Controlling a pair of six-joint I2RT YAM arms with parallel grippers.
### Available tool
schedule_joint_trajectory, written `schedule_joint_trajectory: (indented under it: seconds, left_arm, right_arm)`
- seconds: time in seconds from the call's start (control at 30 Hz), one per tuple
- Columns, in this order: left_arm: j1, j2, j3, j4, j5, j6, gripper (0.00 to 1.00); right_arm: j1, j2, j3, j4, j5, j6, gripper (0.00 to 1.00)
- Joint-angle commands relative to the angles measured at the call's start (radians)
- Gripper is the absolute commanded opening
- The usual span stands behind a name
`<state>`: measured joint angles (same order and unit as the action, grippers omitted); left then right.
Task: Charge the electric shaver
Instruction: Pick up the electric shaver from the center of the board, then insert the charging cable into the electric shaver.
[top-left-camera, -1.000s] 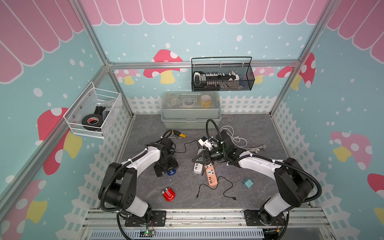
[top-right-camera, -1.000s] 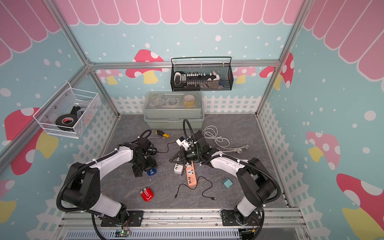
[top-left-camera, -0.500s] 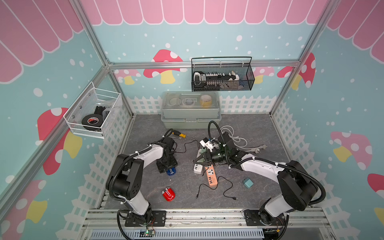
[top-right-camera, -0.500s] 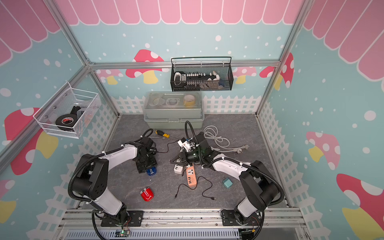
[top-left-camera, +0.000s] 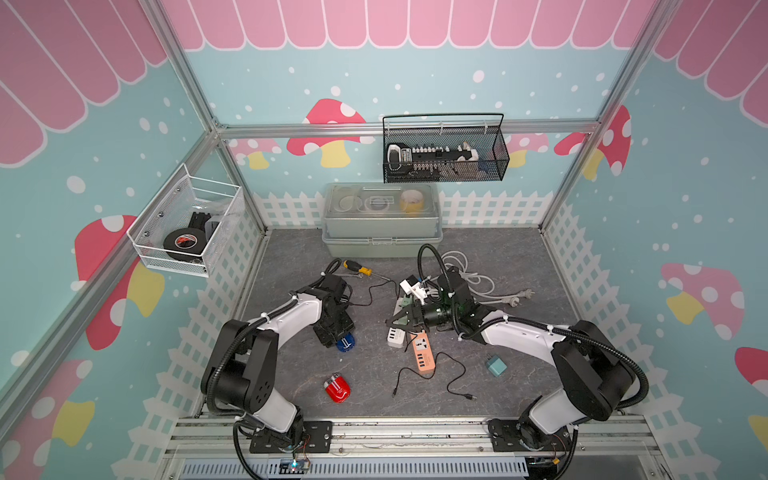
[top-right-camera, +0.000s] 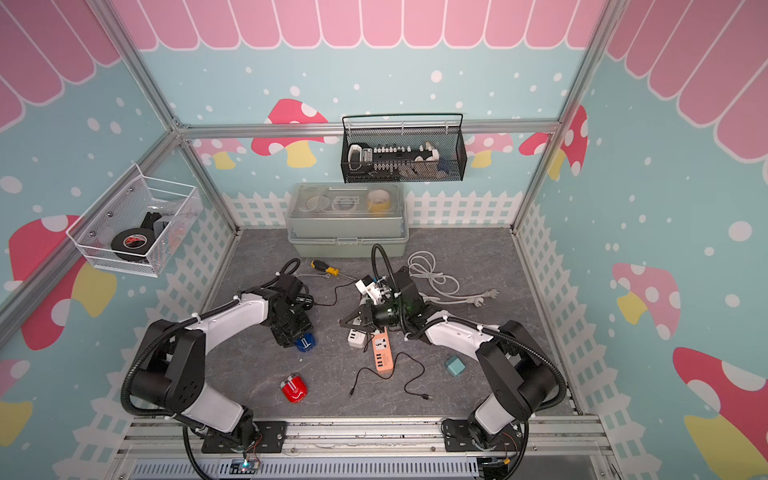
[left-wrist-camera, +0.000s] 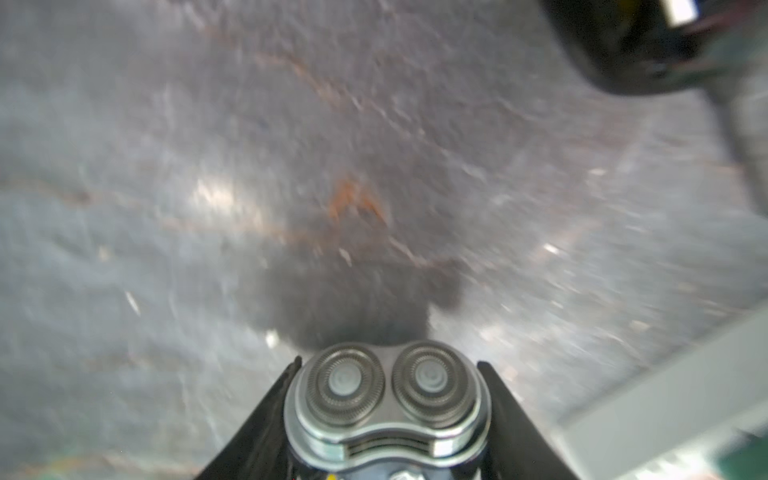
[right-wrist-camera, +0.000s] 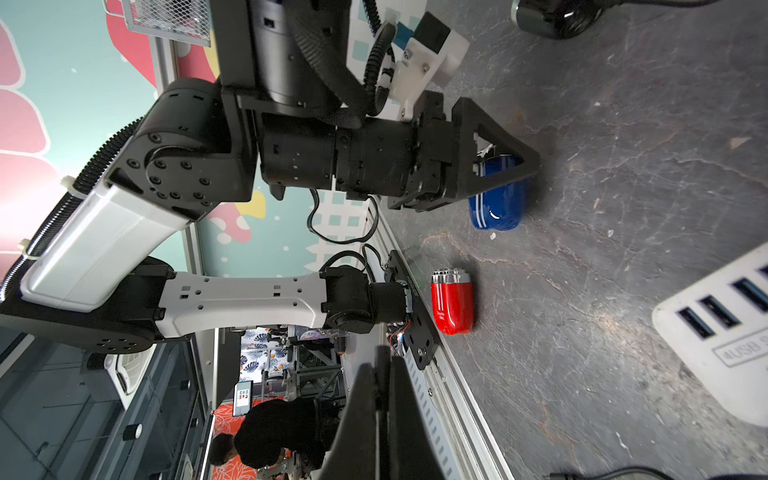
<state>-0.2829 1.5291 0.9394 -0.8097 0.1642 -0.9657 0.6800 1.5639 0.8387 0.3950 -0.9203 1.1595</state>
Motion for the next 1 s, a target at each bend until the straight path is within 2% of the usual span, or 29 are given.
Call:
schedule_joint_trajectory:
  seconds: [0.0, 0.23, 0.6, 0.97]
  left_arm:
    - [-0.001, -0.091, 0.105, -0.051, 0.081, -0.194, 0.0]
    - [0.0, -0.092, 0.241, -0.093, 0.178, -0.32, 0.0]
    - [0.001, -0.099, 0.229, -0.043, 0.249, -0.447, 0.0]
    - [0.001, -0.103, 0.217, -0.039, 0.248, -0.455, 0.0]
  right_arm:
    - [0.017, 0.025, 0.013, 0.056, 0.013, -0.03, 0.0]
    - [0.026, 0.095, 0.074, 0.052, 0.065, -0.045, 0.0]
    - [0.043, 0.16, 0.119, 0.108, 0.106, -0.006, 0.0]
    - [0.055, 0.174, 0.122, 0.145, 0.112, 0.008, 0.0]
